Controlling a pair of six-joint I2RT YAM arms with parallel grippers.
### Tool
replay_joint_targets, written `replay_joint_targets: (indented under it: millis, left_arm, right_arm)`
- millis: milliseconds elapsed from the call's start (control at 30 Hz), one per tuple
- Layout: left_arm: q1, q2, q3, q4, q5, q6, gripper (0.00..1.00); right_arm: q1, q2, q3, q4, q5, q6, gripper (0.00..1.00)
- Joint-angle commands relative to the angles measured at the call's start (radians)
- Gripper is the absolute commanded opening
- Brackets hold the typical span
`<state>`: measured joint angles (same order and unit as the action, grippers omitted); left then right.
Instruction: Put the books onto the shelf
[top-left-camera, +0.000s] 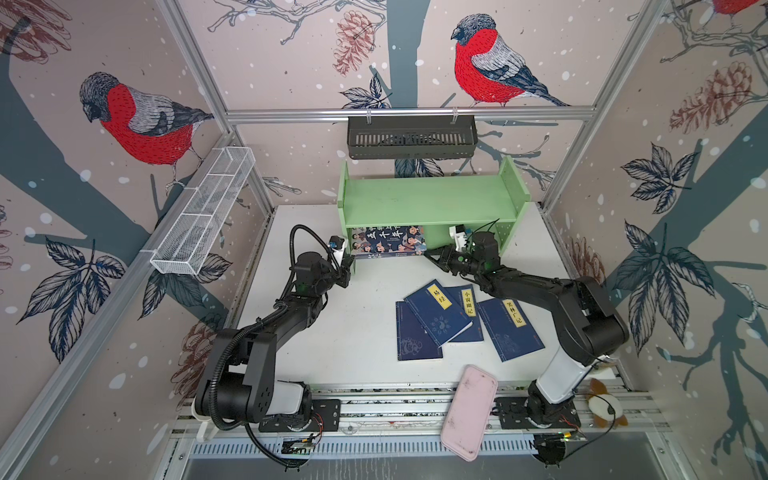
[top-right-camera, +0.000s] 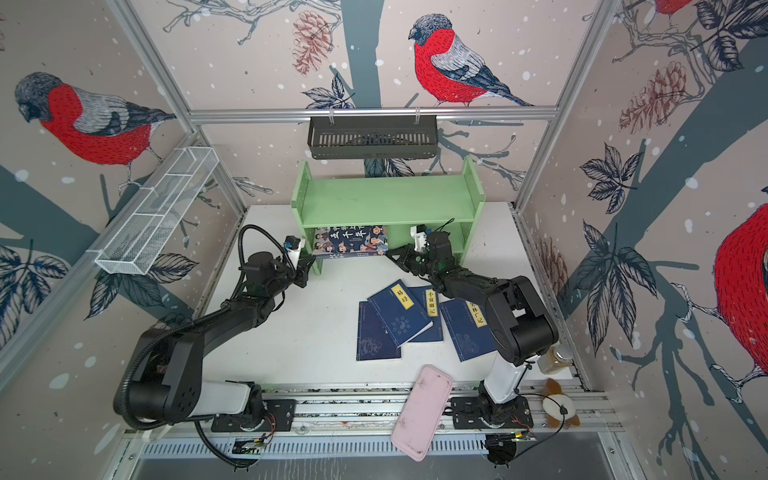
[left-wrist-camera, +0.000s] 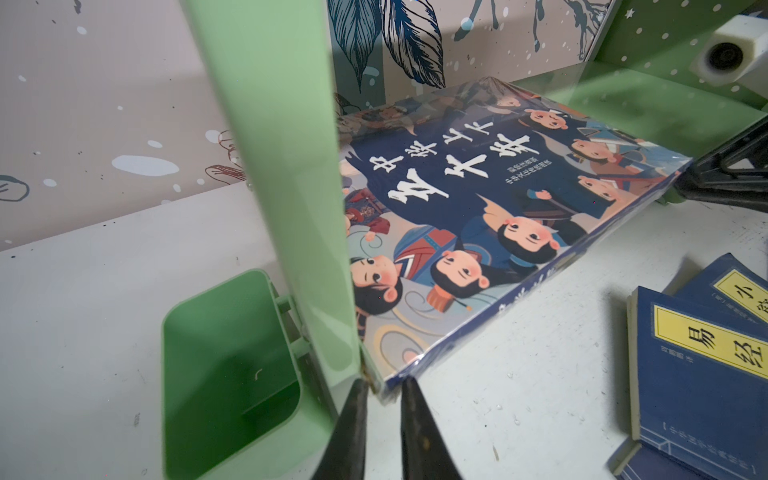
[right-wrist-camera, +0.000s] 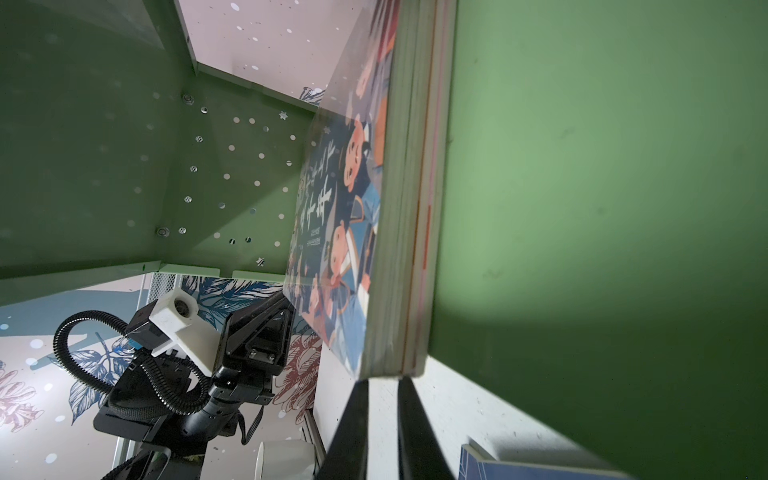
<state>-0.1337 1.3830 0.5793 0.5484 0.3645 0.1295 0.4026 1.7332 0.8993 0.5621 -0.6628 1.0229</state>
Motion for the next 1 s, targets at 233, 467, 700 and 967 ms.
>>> replay_joint_targets:
  millis: [233,467,700,967]
  left_arm:
    - [0.002,-0.013,-0.01,0.056,-0.027,0.007,0.17]
    - [0.002,-0.013,-0.01,0.059,-0.032,0.001,0.13]
    - [0.002,-0.013,-0.009,0.064,-0.029,-0.004,0.13]
    - [0.001,-0.021,-0.018,0.062,-0.024,0.014,0.38]
  right_arm:
    - [0.008,0.011,0.014,0.059,-0.016,0.015,0.16]
    - [0.004,-0.028,-0.018,0.041,-0.004,0.0,0.18]
    - [-0.029,-0.071,-0.068,0.037,0.01,-0.009,0.18]
    - [-0.047,-0.078,-0.062,0.03,0.009,-0.014,0.18]
